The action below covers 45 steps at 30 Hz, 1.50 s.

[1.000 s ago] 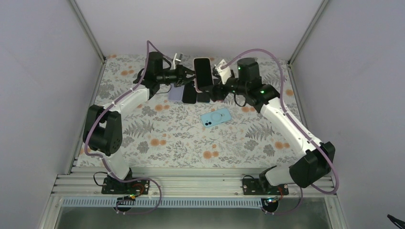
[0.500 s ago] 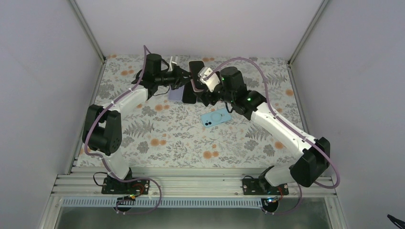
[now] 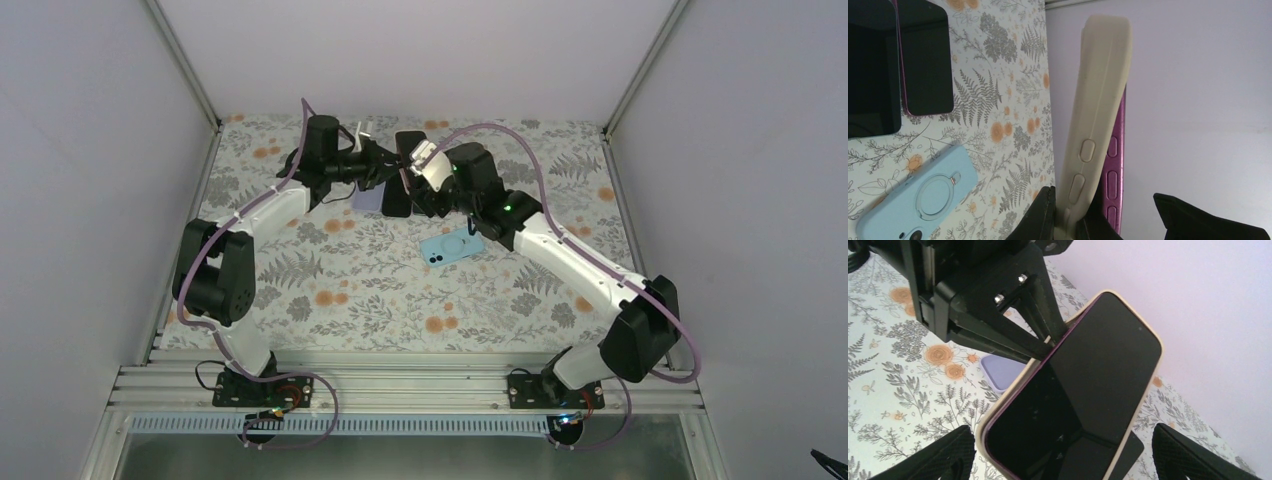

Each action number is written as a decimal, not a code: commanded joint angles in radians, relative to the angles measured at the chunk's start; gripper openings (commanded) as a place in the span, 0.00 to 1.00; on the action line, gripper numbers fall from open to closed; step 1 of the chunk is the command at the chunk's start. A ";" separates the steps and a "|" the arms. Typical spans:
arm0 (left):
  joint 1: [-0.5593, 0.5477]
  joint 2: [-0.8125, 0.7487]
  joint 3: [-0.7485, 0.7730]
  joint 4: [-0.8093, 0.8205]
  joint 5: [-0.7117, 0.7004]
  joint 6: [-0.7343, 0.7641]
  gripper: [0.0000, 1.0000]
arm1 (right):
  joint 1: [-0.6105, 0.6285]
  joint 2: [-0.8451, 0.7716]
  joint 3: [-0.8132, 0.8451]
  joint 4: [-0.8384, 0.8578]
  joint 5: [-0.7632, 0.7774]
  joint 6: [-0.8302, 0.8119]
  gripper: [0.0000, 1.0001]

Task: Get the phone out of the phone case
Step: Remove the phone case from the phone.

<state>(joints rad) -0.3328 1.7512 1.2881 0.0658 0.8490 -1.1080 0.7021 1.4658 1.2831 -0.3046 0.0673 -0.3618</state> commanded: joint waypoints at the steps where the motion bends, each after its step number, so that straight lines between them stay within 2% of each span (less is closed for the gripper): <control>1: 0.004 -0.047 -0.002 0.054 0.022 -0.018 0.02 | 0.017 0.013 -0.017 0.056 0.075 -0.041 0.82; 12: 0.003 -0.047 -0.005 0.071 0.033 -0.037 0.02 | 0.022 0.058 -0.029 0.047 0.099 -0.063 0.88; 22: 0.004 -0.046 -0.027 0.126 0.064 -0.085 0.02 | 0.023 0.105 -0.054 0.136 0.300 -0.142 0.87; 31: 0.004 -0.041 -0.035 0.114 0.057 -0.076 0.02 | 0.023 0.104 -0.080 0.258 0.433 -0.235 0.77; 39: 0.001 -0.028 -0.036 0.122 0.065 -0.100 0.03 | 0.027 0.123 -0.106 0.392 0.523 -0.353 0.73; 45: 0.000 -0.028 -0.039 0.126 0.065 -0.111 0.02 | 0.042 0.143 -0.155 0.508 0.563 -0.432 0.60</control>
<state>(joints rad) -0.3210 1.7496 1.2434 0.1410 0.7662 -1.1946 0.7670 1.5780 1.1629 0.0921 0.4534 -0.7097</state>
